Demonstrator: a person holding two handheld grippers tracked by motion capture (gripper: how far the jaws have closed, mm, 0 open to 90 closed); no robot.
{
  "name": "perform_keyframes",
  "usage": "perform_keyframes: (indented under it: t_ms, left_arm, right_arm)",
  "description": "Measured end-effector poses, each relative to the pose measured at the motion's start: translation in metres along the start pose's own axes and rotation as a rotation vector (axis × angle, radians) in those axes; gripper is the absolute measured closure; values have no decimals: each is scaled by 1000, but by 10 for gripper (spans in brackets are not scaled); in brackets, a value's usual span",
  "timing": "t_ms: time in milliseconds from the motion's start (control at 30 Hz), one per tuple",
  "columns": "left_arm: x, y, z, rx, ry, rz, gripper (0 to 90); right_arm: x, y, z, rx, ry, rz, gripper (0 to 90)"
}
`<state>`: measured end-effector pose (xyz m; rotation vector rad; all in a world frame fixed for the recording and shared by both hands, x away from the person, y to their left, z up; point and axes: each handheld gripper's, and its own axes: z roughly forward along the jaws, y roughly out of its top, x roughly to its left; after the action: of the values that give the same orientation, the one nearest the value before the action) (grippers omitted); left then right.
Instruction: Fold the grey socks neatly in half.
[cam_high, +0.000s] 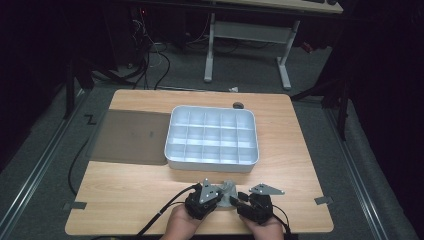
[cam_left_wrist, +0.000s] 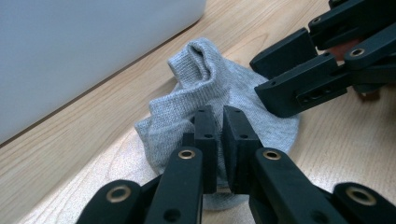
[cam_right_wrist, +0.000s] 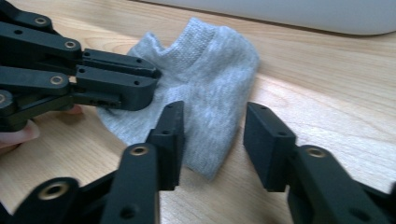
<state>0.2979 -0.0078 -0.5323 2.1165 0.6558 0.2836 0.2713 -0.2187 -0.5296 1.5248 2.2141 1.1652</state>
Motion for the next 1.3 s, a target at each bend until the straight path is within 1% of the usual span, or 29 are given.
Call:
perform_keyframes:
  t_ms: [33, 133, 167, 200, 267, 300, 367, 433, 467, 567, 633, 700, 733, 767, 800, 833, 867, 900, 933, 967, 1033, 1067, 1100, 1133, 1167, 1233, 1300]
  left_arm:
    - [0, 0, 0, 1, -1, 0, 855]
    - [0, 0, 0, 1, 1, 1, 855]
    - [0, 0, 0, 1, 1, 1, 855]
    - [0, 0, 0, 0, 1, 1, 856]
    - [-1, 0, 0, 0, 3, 2, 857]
    - [-1, 0, 0, 0, 7, 4, 859]
    - [-1, 0, 0, 0, 7, 4, 860]
    - [-1, 0, 1, 1, 8, 8, 862]
    - [-1, 0, 1, 1, 8, 8, 863]
    - [-1, 0, 1, 2, 5, 5, 864]
    - [-1, 0, 1, 2, 5, 5, 864]
    - [-1, 0, 1, 2, 5, 5, 864]
    - [-1, 0, 1, 2, 4, 5, 864]
    - [-1, 0, 1, 2, 4, 5, 864]
    - [-1, 0, 1, 2, 4, 4, 864]
    - [-1, 0, 1, 2, 3, 4, 864]
    - [-1, 0, 1, 2, 3, 4, 864]
    - [-1, 0, 1, 2, 3, 4, 864]
    - [-1, 0, 1, 2, 3, 4, 864]
    - [-1, 0, 1, 2, 3, 4, 864]
    - [-1, 0, 1, 2, 3, 4, 864]
    - [0, 0, 1, 2, 2, 3, 864]
    - [0, 0, 1, 2, 2, 3, 864]
    - [0, 0, 1, 2, 2, 3, 864]
    - [0, 0, 1, 2, 2, 3, 864]
    - [0, 0, 1, 2, 1, 2, 864]
    - [0, 0, 1, 2, -1, 1, 864]
  right_arm:
    - [1, 0, 0, 1, 2, 6, 631]
    - [2, 0, 1, 8, 9, -3, 713]
    - [2, 0, 1, 8, 9, -3, 713]
    - [3, 0, 1, 0, 9, -13, 776]
    - [3, 0, 1, -6, 7, -21, 788]
    - [6, 1, -1, -8, 1, -33, 800]
    - [8, 2, -4, -19, 8, -41, 800]
    - [12, 4, -8, -39, 28, -50, 800]
    - [14, 6, -10, -49, 37, -63, 800]
    - [20, 9, -12, -62, 68, -71, 796]
    - [21, 10, -11, -69, 108, -75, 776]
    - [18, 11, -12, -79, 112, -79, 737]
    - [16, 11, -15, -95, 109, -70, 730]
    - [16, 11, -15, -95, 109, -70, 730]
    - [8, 12, -22, -124, 79, -64, 749]
    - [6, 13, -24, -129, 57, -64, 778]
    - [2, 13, -26, -126, 18, -68, 815]
    - [2, 13, -26, -126, 18, -68, 815]
    - [-3, 13, -25, -106, -15, -71, 853]
    - [-11, 12, -20, -61, -77, -65, 900]
    - [-16, 10, -13, -17, -87, -55, 900]
    - [-17, 9, -9, 6, -90, -59, 900]
    - [-17, 9, -9, 6, -90, -59, 900]
    - [-14, 7, -2, 33, -71, -66, 900]
    - [-14, 7, -2, 33, -71, -66, 900]
    - [-10, 7, 2, 26, -57, -71, 900]
    - [-8, 7, 4, 18, -27, -63, 900]
